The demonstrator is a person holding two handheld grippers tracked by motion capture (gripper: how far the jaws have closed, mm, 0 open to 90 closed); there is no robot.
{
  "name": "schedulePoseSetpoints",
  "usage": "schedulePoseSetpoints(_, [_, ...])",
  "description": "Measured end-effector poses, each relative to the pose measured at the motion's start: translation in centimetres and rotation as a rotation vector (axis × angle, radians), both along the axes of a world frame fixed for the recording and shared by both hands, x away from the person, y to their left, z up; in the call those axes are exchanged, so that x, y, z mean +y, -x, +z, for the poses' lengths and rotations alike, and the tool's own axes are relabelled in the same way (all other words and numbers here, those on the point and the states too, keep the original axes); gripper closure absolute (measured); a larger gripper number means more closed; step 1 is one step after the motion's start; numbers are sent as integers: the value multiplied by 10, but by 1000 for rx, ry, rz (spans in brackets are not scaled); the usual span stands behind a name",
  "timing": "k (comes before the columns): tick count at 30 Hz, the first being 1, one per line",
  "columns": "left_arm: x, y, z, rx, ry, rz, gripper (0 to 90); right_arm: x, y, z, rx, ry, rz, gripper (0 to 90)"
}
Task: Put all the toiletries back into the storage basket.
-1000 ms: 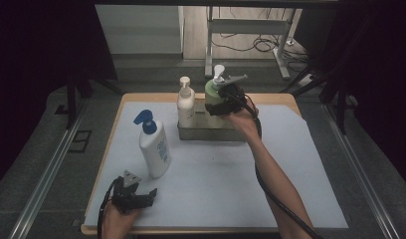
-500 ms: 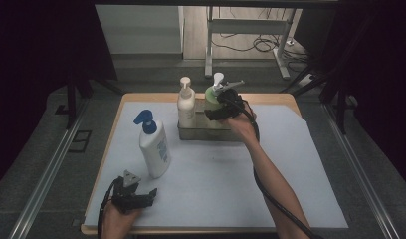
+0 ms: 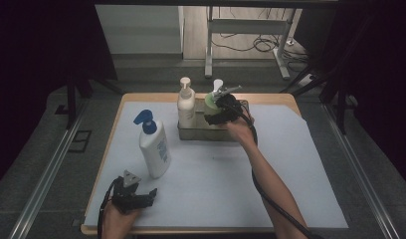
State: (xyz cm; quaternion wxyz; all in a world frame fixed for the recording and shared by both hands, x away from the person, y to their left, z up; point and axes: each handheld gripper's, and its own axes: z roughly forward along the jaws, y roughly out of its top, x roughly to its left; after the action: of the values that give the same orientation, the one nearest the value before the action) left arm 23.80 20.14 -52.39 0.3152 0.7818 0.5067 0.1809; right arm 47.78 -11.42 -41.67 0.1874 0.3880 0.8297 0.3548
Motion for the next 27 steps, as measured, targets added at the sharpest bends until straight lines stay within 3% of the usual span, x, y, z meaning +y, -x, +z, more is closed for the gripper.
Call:
schedulePoseSetpoints(12, [0,0,0,-1,1,1,122,-4,-6,-3,18,-41,6,119])
schedulePoseSetpoints(27, [0,0,0,-2,1,2,123,-13,1,-3,-7,-57,23,114])
